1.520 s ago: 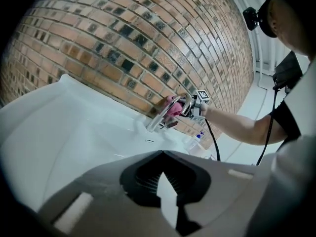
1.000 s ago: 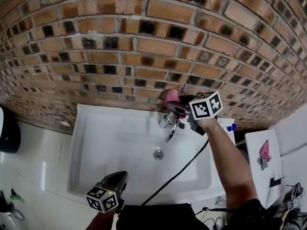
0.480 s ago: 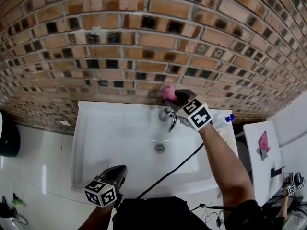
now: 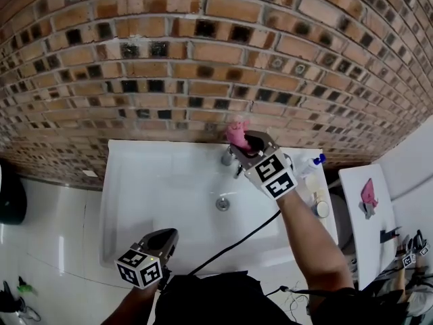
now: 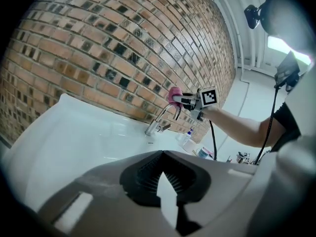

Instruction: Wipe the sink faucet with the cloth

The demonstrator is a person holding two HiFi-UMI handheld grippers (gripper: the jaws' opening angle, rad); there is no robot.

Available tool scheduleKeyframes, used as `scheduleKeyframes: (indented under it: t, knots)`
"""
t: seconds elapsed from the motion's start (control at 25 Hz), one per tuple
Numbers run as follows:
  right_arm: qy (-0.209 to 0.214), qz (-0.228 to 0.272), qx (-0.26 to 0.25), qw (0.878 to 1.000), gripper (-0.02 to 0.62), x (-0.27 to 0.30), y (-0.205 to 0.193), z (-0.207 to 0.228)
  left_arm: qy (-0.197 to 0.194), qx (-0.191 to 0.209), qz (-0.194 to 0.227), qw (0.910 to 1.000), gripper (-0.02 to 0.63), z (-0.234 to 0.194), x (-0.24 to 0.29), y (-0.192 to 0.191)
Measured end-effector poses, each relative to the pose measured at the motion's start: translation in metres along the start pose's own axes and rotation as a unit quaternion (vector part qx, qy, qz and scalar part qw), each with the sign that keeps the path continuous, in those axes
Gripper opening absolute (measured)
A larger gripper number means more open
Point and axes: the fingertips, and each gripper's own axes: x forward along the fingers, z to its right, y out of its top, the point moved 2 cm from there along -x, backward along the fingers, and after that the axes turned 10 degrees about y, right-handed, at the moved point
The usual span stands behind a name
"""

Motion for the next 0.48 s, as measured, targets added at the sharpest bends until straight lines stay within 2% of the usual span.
scheduleKeyframes:
  t: [0.48]
  knots:
    - [-0.029,0.031,0.017,0.999,0.106,-0.024,-0.004,-0.053,-0.017,0.021,-0.02,0.9994,0.006,-0.003,0.0,0.0]
